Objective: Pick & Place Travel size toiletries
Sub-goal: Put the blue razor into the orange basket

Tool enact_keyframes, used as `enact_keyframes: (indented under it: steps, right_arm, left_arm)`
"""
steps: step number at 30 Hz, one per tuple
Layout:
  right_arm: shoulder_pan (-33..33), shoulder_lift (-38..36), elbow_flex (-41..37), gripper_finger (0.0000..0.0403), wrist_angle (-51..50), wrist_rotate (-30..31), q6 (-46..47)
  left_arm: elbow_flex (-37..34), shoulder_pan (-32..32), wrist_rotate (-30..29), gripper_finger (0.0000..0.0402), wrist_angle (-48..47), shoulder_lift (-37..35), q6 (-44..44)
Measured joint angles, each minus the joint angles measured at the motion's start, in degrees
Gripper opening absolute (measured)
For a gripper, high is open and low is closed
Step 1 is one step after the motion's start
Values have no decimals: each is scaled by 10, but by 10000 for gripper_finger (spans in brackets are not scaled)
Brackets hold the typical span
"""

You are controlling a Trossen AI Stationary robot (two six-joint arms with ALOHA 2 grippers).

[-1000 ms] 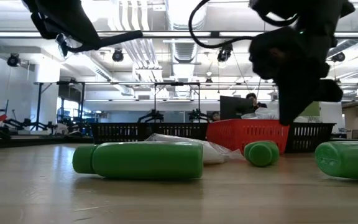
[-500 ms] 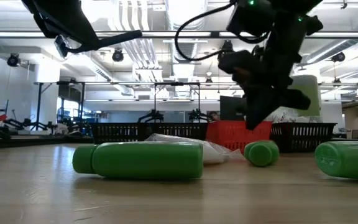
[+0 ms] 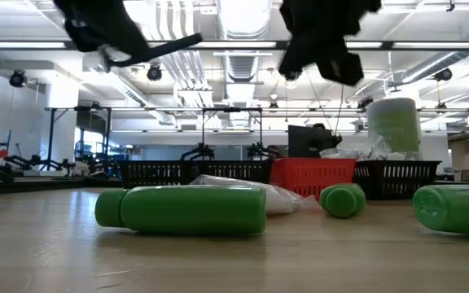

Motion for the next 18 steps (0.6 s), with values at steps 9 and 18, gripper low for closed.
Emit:
enact_keyframes:
  steps: [9, 18]
  right_arm:
    - [17, -1, 75, 123, 5, 86, -40]
    - [38, -2, 128, 222, 6, 238, -27]
  left_arm:
    - [-37, 73, 18, 26, 233, -10, 61]
    - [-39, 104, -12, 26, 372, -10, 163]
